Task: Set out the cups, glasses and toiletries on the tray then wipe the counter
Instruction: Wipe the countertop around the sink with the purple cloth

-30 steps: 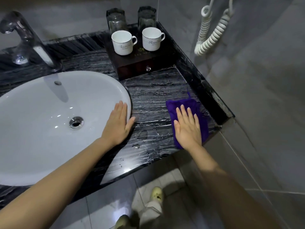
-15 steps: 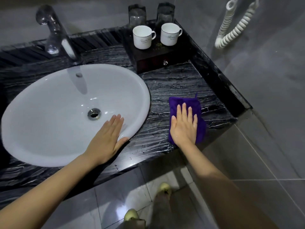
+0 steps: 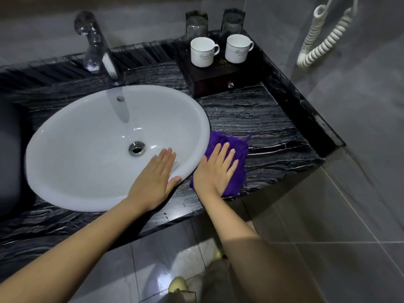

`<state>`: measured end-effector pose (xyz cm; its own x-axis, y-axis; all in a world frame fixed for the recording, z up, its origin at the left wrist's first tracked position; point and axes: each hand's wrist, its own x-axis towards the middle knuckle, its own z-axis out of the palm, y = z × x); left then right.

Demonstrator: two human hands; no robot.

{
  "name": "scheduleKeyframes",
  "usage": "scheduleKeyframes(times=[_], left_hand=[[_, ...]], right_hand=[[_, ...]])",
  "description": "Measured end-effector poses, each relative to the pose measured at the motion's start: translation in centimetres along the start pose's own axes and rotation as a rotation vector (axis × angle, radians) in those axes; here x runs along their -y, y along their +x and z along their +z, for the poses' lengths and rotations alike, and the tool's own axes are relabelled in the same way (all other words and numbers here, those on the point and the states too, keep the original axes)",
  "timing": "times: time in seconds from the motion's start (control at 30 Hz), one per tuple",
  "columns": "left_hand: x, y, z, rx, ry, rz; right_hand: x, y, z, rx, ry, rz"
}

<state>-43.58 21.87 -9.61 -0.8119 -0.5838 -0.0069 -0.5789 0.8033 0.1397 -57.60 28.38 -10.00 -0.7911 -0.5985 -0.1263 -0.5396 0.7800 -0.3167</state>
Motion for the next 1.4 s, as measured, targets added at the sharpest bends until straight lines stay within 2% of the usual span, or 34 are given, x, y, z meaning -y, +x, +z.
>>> scheduleKeyframes(times=[0.1,0.17,0.27,0.5,0.67,0.93,1.23,1.4], left_hand=[[-0.1,0.0,-0.3,0.017,0.016,-0.011],[-0.1,0.0,-0.3,0.018,0.028,-0.014],[0.0,-0.1,-0.2,0.012,0.035,-0.014],[0.0,0.0,0.1,0.0,0.024,-0.02],[-0.5,-1.4,0.2,0.006,0.024,-0.13],[3.1,-6.9,-0.5,0.005,0.076,-0.253],[3.1,-7.0,-0.3,-0.028,0.01,-0.266],[3.4,-7.3,-0.8,-0.018,-0.055,-0.26]], right_hand=[[-1.1,0.4,-1.8,0.123,0.099,-0.065],[-3.1,0.6,-2.8,0.165,-0.002,-0.221],[-5.1,0.6,-2.7,0.099,-0.205,-0.403],[-5.2,3.7,-2.2,0.099,-0.275,-0.549],[-5.5,6.1,-2.8,0.113,-0.286,-0.635],[-5.1,1.4,-2.0,0.061,-0.243,-0.534],[-1.0,-8.5,1.5,-0.002,-0.198,-0.317],[0.3,-11.1,2.2,-0.007,-0.163,-0.3]])
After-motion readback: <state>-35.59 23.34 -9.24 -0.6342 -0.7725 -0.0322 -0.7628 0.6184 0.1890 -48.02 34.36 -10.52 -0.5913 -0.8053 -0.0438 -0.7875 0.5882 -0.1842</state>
